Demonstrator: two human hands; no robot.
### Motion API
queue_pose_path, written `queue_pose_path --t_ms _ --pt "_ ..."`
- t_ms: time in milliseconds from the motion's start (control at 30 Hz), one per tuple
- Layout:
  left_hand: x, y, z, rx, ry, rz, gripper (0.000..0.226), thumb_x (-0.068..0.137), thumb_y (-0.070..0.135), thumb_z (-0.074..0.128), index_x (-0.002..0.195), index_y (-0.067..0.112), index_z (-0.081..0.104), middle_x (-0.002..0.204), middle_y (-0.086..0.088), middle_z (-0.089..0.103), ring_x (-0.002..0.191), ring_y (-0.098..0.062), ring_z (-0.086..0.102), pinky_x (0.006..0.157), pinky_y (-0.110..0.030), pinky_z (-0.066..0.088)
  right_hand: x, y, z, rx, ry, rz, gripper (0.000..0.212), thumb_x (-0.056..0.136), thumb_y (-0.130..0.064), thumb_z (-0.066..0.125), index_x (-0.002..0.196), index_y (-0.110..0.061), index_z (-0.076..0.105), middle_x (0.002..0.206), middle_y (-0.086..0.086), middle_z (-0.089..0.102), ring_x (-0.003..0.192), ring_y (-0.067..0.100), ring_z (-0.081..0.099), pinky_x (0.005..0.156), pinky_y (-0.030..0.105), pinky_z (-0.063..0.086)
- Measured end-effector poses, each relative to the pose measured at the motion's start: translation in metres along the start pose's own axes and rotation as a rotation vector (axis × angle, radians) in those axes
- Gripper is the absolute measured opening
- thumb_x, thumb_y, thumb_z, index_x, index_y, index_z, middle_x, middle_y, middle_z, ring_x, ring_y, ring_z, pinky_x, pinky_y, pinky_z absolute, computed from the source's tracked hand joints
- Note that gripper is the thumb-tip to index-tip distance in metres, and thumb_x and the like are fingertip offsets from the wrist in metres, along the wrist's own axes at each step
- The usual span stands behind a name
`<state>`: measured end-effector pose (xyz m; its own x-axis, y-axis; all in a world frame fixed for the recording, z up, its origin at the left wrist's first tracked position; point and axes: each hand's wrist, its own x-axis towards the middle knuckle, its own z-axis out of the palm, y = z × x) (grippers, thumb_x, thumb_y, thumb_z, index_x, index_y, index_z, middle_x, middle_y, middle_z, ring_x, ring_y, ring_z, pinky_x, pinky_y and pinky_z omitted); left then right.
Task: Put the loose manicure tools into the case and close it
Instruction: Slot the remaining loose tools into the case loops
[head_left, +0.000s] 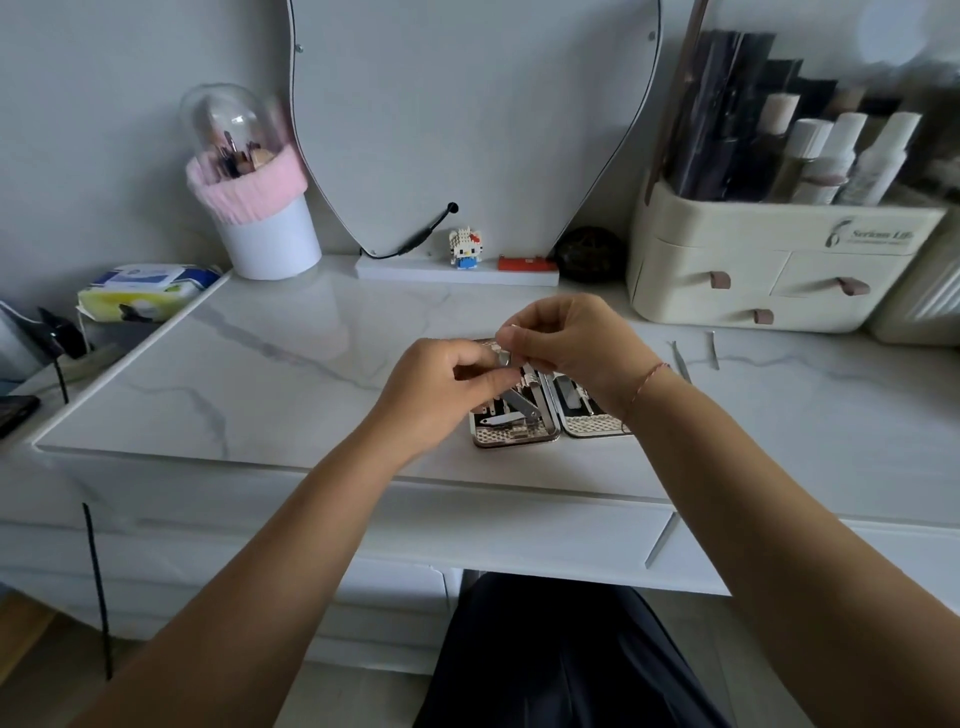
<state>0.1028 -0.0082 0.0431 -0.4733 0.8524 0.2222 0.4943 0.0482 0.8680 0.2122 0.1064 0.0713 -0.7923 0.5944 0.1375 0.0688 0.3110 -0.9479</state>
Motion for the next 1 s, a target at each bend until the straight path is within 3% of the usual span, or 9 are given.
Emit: queue_pose_path --t_ms 167,267,333,533,633,700,767,867,1000 --pt "-0.002 -0.004 0.003 -0.378 0.185 -0.178 0.003 0.082 0.018 0.070 0.082 0.015 0.071 0.064 -0.001 0.068 0.058 -0.011 0.064 0.057 -0.020 0.053 -0.004 0.017 0.001 -0.066 -0.024 -0.016 0.019 0.079 -0.023 0.072 0.093 -0.012 0.067 0.080 -0.001 0.069 0.070 0.004 0.062 0.067 0.017 0.051" --pt "-0.001 -0.008 0.006 -0.522 0.242 -0.251 0.013 0.082 0.015 0.070 0.091 0.007 0.069 0.073 -0.007 0.067 0.057 -0.011 0.064 0.057 -0.020 0.052 -0.016 0.026 0.002 -0.032 -0.071 0.000 0.013 0.086 -0.017 0.064 0.094 -0.007 0.066 0.072 0.000 0.068 0.061 0.005 0.060 0.059 0.016 0.047" --pt "0.000 -0.009 0.010 -0.542 0.234 -0.253 0.014 0.082 0.015 0.070 0.093 0.007 0.069 0.076 -0.008 0.067 0.059 -0.011 0.065 0.058 -0.019 0.052 -0.018 0.029 0.003 0.040 -0.043 -0.006 0.007 0.089 -0.009 0.059 0.088 -0.004 0.065 0.063 0.003 0.066 0.053 0.010 0.056 0.054 0.018 0.045" --pt "0.004 -0.007 0.009 -0.470 0.118 -0.132 0.010 0.080 0.017 0.069 0.090 0.018 0.072 0.081 0.008 0.072 0.080 0.000 0.064 0.072 -0.013 0.047 -0.016 0.029 -0.003 0.187 -0.020 0.141 0.020 0.089 -0.008 0.059 0.069 -0.011 0.063 0.049 -0.003 0.060 0.043 0.005 0.046 0.046 0.013 0.040" --pt "0.000 -0.008 0.004 -0.386 -0.022 0.002 0.010 0.081 0.012 0.067 0.086 0.019 0.072 0.086 0.013 0.070 0.085 0.005 0.061 0.076 -0.010 0.044 -0.014 0.027 -0.010 0.307 -0.038 0.257 0.019 0.089 -0.007 0.057 0.072 -0.010 0.063 0.048 -0.002 0.059 0.040 0.004 0.045 0.042 0.011 0.039" --pt "0.000 -0.009 0.000 -0.288 -0.063 0.080 0.008 0.078 0.019 0.070 0.083 0.024 0.074 0.092 0.011 0.067 0.091 -0.003 0.061 0.082 -0.017 0.045 -0.013 0.027 -0.014 0.377 -0.052 0.321 0.016 0.090 -0.006 0.056 0.076 -0.006 0.063 0.047 -0.001 0.058 0.037 0.002 0.046 0.039 0.010 0.038" --pt "0.000 -0.009 -0.003 -0.242 -0.030 0.129 0.007 0.074 0.027 0.071 0.081 0.027 0.075 0.092 0.008 0.067 0.090 -0.010 0.061 0.082 -0.027 0.045 -0.014 0.028 -0.013 0.444 -0.061 0.351 0.016 0.090 -0.007 0.054 0.076 -0.006 0.062 0.048 0.000 0.059 0.037 0.002 0.046 0.038 0.010 0.037" --pt "0.000 -0.009 -0.002 -0.324 0.053 0.135 0.006 0.082 0.019 0.066 0.085 0.018 0.072 0.086 0.010 0.069 0.081 -0.001 0.060 0.075 -0.015 0.045 -0.015 0.029 -0.010 0.526 -0.061 0.313 0.016 0.091 -0.008 0.053 0.078 -0.006 0.061 0.051 0.000 0.060 0.039 0.003 0.047 0.041 0.010 0.038" --pt "-0.001 -0.012 0.005 -0.418 0.155 0.075 0.018 0.095 0.013 0.050 0.093 0.013 0.067 0.090 0.006 0.070 0.084 -0.001 0.063 0.076 -0.015 0.048 -0.017 0.029 -0.008 0.504 -0.044 0.242 0.015 0.092 -0.009 0.053 0.078 -0.007 0.060 0.052 0.000 0.061 0.042 0.004 0.047 0.044 0.010 0.040"
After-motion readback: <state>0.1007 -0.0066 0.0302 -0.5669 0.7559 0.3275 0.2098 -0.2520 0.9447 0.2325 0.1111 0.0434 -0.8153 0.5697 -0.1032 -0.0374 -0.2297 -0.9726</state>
